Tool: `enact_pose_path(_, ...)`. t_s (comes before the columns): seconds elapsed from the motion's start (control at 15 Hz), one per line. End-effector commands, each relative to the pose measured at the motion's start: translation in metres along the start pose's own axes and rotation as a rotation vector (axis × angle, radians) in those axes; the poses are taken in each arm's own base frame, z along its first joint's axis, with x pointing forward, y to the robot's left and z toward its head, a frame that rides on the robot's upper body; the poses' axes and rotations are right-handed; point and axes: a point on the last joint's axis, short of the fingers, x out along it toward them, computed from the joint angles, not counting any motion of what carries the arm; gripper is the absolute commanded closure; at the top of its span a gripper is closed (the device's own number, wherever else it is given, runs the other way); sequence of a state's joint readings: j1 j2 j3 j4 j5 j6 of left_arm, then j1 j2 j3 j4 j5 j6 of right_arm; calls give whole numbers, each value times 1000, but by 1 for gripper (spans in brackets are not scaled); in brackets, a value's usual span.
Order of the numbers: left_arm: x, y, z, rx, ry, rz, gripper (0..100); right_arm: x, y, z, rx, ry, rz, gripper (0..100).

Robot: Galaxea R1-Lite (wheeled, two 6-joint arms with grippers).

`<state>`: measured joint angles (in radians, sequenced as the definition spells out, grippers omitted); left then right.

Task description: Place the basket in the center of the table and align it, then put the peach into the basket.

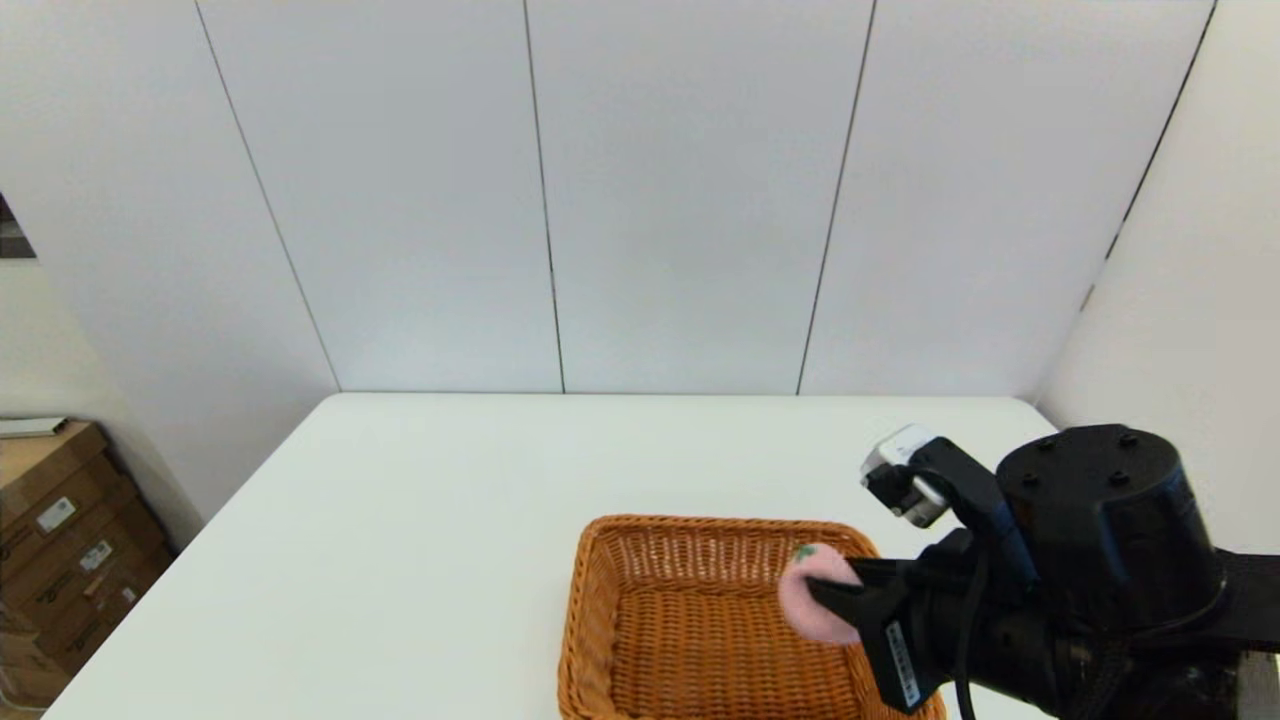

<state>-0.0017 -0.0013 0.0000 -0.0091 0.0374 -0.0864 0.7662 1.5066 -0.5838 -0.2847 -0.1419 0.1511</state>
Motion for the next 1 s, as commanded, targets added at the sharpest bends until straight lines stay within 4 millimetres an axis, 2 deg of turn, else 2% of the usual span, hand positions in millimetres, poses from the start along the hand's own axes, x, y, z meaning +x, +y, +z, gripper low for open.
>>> enact_pose_path(0.07, 0, 0, 0, -1, 1, 1, 0, 17, -1, -2, 19, 45, -26, 0)
enact_pose_path(0.27, 0, 0, 0, -1, 1, 1, 0, 15, -23, 10, 87, -11, -160, 0)
enact_pose_path(0.4, 0, 0, 0, -1, 1, 1, 0, 5, -43, 17, 138, -64, -292, 0)
enact_pose_path(0.53, 0, 0, 0, -3, 1, 1, 0, -27, -56, 22, 183, -162, -364, 0)
enact_pose_path(0.73, 0, 0, 0, -3, 1, 1, 0, -97, -57, 20, 188, -348, -371, 0)
enact_pose_path(0.8, 0, 0, 0, -3, 1, 1, 0, -127, -54, 10, 148, -395, -373, 0)
enact_pose_path(0.87, 0, 0, 0, -3, 1, 1, 0, -148, -54, -1, 109, -421, -388, 0)
enact_pose_path(1.0, 0, 0, 0, -4, 1, 1, 0, -175, -60, -27, 77, -445, -507, 0)
